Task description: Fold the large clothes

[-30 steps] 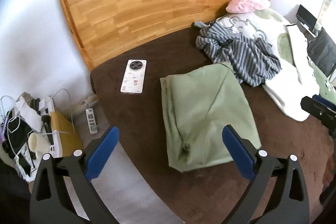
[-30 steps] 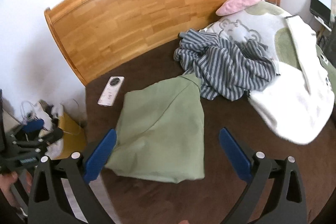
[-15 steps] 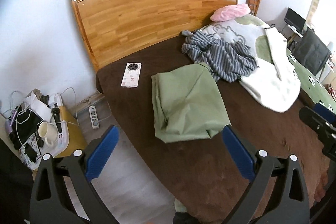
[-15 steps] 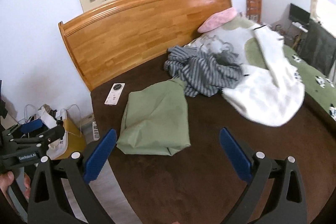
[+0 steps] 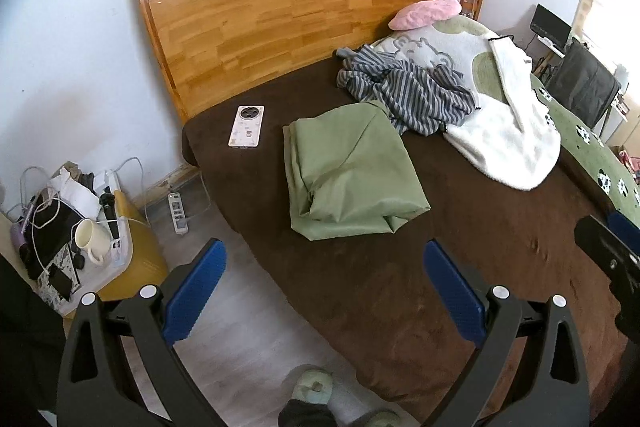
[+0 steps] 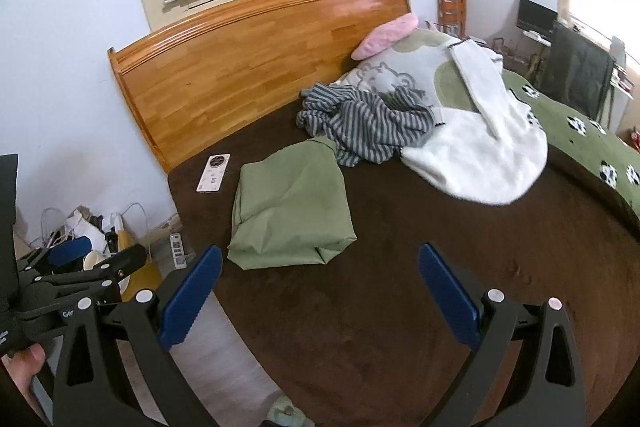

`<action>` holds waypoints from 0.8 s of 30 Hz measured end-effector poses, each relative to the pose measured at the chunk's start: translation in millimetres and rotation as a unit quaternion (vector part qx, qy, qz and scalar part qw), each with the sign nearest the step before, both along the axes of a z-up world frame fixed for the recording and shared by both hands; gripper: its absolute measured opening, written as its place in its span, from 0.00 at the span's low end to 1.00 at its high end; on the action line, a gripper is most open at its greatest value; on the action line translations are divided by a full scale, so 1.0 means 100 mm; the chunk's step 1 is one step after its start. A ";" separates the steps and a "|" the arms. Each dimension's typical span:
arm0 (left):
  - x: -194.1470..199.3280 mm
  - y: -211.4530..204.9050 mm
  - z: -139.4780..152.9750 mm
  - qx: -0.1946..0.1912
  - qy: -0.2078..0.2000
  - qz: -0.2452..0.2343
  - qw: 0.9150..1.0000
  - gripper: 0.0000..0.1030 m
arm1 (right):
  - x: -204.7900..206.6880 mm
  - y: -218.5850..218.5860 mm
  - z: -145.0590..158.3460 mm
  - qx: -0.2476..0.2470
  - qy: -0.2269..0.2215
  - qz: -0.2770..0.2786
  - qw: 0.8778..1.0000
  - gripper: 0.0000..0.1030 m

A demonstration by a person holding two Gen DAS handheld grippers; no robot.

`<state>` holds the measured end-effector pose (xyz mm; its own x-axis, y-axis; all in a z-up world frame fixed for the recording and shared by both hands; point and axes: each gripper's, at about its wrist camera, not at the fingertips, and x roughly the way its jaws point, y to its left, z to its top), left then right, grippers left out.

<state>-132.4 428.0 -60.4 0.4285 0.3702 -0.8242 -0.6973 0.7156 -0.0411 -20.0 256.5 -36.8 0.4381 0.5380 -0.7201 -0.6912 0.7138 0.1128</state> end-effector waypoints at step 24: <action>0.40 0.72 -0.81 0.040 -0.023 -0.067 0.997 0.94 | 0.22 0.72 -0.94 -0.005 -0.047 -0.057 0.997 0.94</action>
<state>-92.4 500.1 -141.5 0.5154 0.3706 -0.7727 -0.5940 0.8044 -0.0104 1.8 328.2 -130.6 0.5624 0.4734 -0.6780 -0.6121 0.7896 0.0436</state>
